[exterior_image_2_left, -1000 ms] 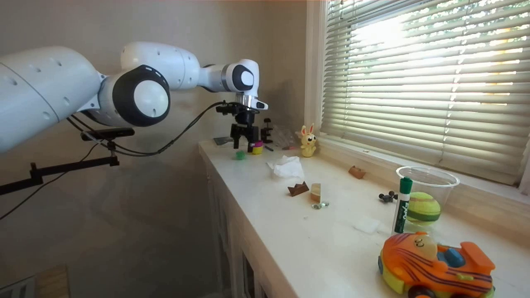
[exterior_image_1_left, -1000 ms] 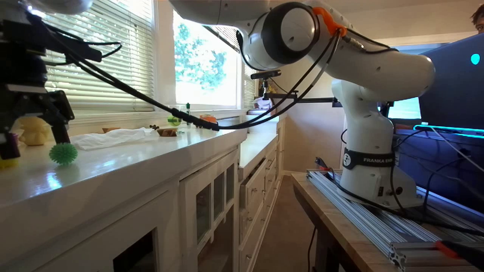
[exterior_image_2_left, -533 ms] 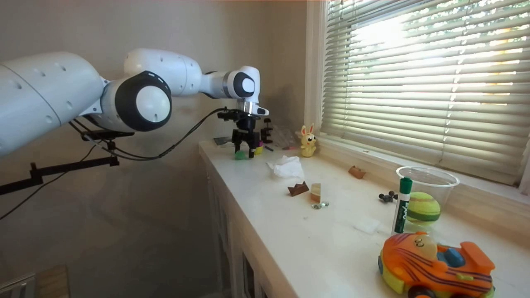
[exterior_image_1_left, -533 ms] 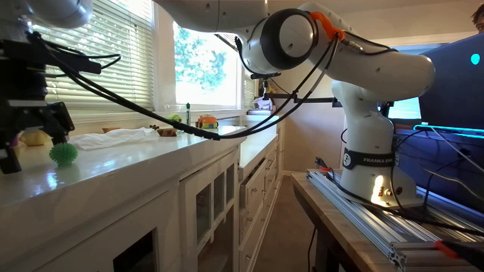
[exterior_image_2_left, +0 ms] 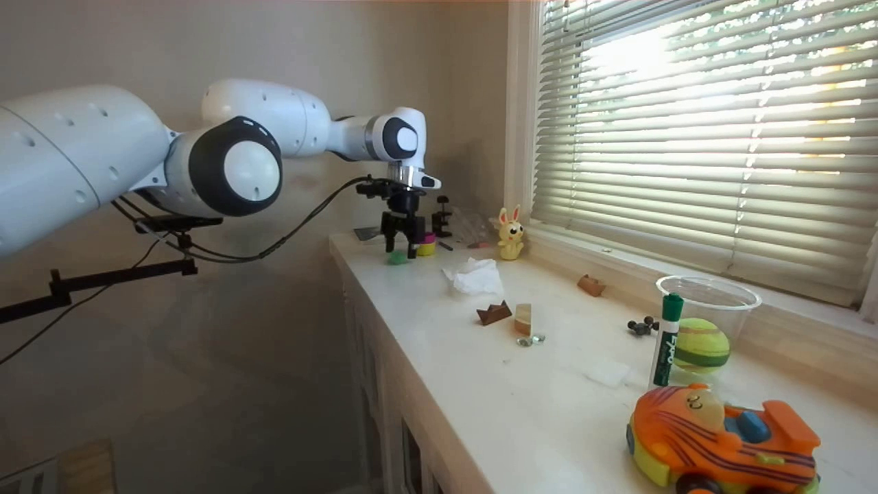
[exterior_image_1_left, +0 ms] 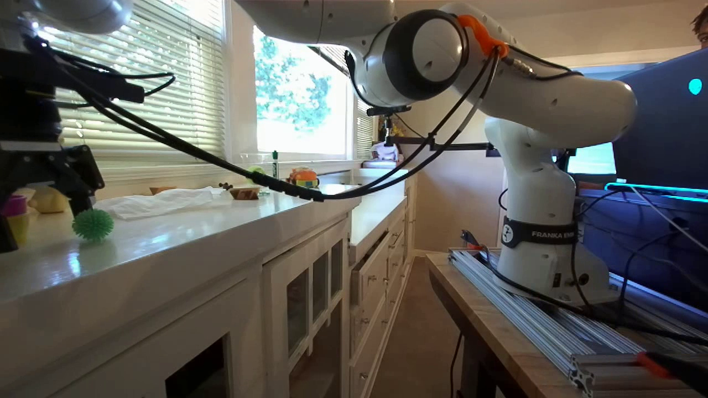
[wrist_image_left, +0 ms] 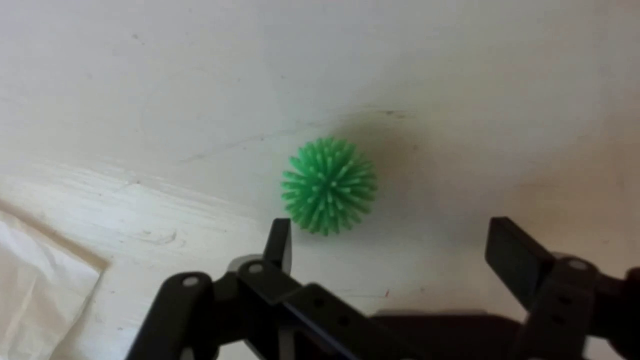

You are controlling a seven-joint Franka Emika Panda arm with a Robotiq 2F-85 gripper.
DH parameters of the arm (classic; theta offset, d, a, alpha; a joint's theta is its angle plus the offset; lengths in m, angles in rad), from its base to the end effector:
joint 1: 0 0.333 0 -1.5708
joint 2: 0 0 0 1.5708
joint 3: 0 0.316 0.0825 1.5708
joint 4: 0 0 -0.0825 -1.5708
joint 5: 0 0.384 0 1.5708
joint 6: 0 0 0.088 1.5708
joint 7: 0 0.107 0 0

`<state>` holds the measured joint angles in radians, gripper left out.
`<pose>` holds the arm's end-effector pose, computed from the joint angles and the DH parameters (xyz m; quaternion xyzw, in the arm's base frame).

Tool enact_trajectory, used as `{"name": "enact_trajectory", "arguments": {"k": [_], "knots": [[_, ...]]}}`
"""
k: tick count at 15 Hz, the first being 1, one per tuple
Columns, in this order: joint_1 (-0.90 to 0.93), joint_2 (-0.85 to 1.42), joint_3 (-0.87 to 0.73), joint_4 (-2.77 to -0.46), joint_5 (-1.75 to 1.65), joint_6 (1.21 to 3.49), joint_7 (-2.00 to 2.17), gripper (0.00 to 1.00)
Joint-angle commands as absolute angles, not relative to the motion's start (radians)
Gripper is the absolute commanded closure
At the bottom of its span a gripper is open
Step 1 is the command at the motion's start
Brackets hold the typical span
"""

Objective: Stack the bowls, then place the green toy inside the pink bowl

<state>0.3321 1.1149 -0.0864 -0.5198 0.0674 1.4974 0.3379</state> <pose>0.7452 0.2341 0.3386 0.9974 -0.0244 -0.0629 0.0258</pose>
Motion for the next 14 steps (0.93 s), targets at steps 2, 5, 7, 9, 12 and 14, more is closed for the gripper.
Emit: {"name": "enact_trajectory", "arguments": {"k": [2, 5, 7, 9, 12, 14], "knots": [[0.351, 1.095, -0.089, -0.526, 0.073, 1.487, 0.421, 0.00], [0.355, 1.089, -0.094, -0.530, 0.068, 1.480, 0.461, 0.00], [0.356, 1.086, -0.096, -0.531, 0.066, 1.474, 0.485, 0.00], [0.357, 1.086, -0.097, -0.531, 0.064, 1.474, 0.502, 0.02], [0.356, 1.089, -0.098, -0.530, 0.060, 1.475, 0.513, 0.12], [0.351, 1.092, -0.097, -0.530, 0.063, 1.480, 0.504, 0.00]]}}
